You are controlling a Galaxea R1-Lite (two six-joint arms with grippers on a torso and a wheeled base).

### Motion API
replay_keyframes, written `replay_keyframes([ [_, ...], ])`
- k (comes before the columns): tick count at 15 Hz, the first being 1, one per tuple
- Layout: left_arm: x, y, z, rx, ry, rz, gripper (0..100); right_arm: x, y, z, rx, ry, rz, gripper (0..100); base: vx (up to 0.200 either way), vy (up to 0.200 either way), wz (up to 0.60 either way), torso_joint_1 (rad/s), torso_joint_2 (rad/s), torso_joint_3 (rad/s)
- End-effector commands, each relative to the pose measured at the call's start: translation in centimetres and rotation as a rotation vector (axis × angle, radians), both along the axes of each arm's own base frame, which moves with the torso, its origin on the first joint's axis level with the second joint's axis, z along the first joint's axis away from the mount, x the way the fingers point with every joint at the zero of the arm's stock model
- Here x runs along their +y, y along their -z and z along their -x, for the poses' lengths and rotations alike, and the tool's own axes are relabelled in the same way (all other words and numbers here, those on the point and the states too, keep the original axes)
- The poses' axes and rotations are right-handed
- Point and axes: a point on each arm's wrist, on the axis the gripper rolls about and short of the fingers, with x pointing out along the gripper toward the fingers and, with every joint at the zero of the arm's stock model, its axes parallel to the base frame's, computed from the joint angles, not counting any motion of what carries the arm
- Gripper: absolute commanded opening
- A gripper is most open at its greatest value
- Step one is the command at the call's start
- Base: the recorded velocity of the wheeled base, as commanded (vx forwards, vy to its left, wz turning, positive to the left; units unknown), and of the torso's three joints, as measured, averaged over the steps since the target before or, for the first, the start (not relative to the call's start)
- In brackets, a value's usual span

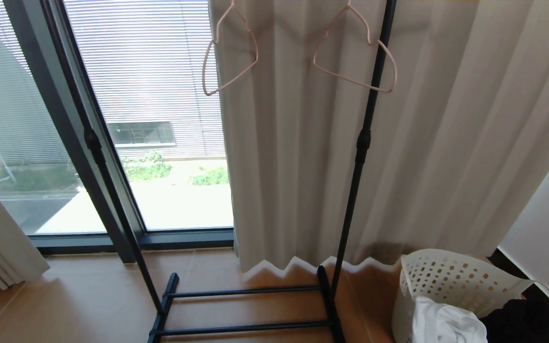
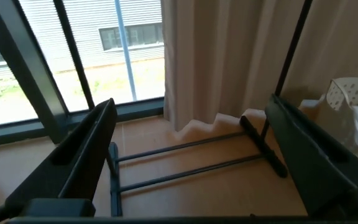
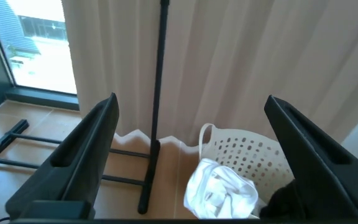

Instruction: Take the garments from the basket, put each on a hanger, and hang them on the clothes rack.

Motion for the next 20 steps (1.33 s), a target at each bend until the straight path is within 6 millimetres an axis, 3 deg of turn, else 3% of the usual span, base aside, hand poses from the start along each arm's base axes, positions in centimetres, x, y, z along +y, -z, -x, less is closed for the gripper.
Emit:
replay_keyframes([
  [1, 0.00, 0.01, 0.00, 0.000, 0.001, 0.000, 100, 0.00, -0.01, -0.01, 0.001, 0.000, 0.000, 100, 0.000, 0.000, -0.60, 0.007, 0.01, -0.002],
  [5, 0.00, -0.01, 0.00, -0.001, 0.001, 0.000, 100, 0.00, -0.01, -0.01, 0.001, 0.000, 0.000, 100, 0.000, 0.000, -0.60, 0.000, 0.00, 0.004],
  [8, 0.00, 0.01, 0.00, 0.000, 0.001, -0.003, 100, 0.00, -0.01, -0.01, 0.001, 0.000, 0.000, 100, 0.000, 0.000, 0.00, 0.000, 0.00, 0.000],
  [16, 0.00, 0.01, 0.00, 0.000, 0.001, -0.003, 100, 0.00, -0.01, -0.01, 0.001, 0.000, 0.000, 100, 0.200, -0.200, 0.00, 0.002, 0.00, 0.003],
  [20, 0.00, 0.01, 0.00, 0.000, 0.001, 0.000, 100, 0.00, -0.01, -0.01, 0.001, 0.000, 0.000, 100, 0.000, -0.050, 0.00, 0.002, 0.00, 0.001],
])
